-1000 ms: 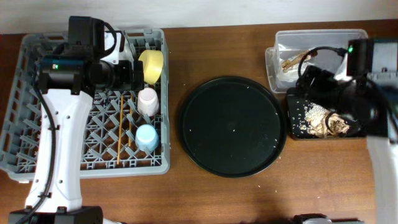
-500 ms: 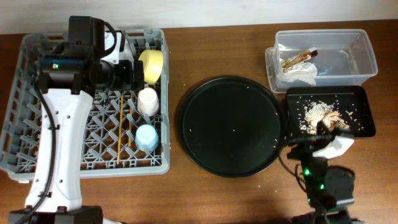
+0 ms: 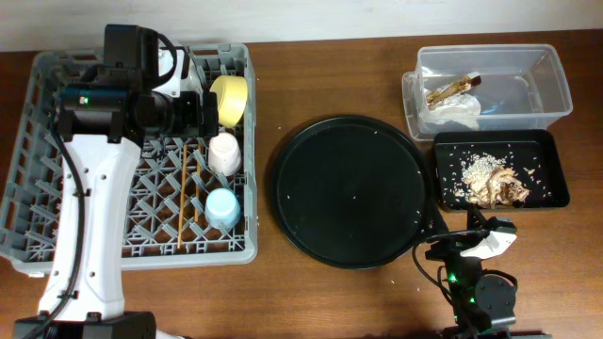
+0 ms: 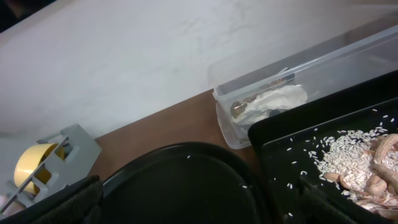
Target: Sort waste into correct bins and load items into the dishwasher rack
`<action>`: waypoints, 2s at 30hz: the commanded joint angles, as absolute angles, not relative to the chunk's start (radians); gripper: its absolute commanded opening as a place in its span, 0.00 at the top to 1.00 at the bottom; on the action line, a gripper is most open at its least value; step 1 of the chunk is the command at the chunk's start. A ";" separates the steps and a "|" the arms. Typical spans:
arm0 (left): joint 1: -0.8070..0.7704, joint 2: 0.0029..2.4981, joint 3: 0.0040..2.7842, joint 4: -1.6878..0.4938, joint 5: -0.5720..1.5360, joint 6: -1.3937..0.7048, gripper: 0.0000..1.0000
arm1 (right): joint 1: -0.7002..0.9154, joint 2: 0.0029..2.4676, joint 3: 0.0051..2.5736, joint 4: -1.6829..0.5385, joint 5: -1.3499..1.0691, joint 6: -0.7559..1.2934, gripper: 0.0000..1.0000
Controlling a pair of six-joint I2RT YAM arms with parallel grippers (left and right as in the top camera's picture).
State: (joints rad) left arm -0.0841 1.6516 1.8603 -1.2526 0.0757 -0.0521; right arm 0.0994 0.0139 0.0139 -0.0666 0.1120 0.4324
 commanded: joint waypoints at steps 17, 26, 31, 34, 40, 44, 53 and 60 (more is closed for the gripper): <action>-0.083 1.319 1.419 -0.820 0.019 -0.020 0.01 | 0.104 0.006 0.006 -0.071 0.109 0.423 0.02; 0.005 0.468 0.390 -0.144 0.019 -0.005 0.00 | 0.104 0.006 0.006 -0.071 0.109 0.423 0.02; 0.006 0.210 0.120 -0.016 -0.001 0.006 0.00 | 0.104 0.006 0.006 -0.071 0.109 0.423 0.02; 0.006 0.118 0.020 0.035 -0.007 0.017 0.00 | 0.104 0.006 0.006 -0.071 0.109 0.423 0.01; 0.005 0.022 0.008 -0.084 -0.007 0.031 0.01 | 0.104 0.006 0.006 -0.071 0.109 0.423 0.02; 0.005 0.007 0.009 -0.083 -0.004 0.031 0.01 | 0.104 0.006 0.006 -0.071 0.109 0.423 0.02; 0.005 0.007 0.009 -0.083 -0.004 0.031 0.00 | 0.104 0.006 0.006 -0.071 0.109 0.423 0.01; 0.005 0.007 0.009 -0.083 -0.004 0.031 0.01 | 0.104 0.006 0.006 -0.071 0.109 0.423 0.02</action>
State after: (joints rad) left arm 0.0006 0.0166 0.0147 -0.0818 -0.0002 0.0086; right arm 0.0994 0.0120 0.0135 -0.0669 0.1078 0.4332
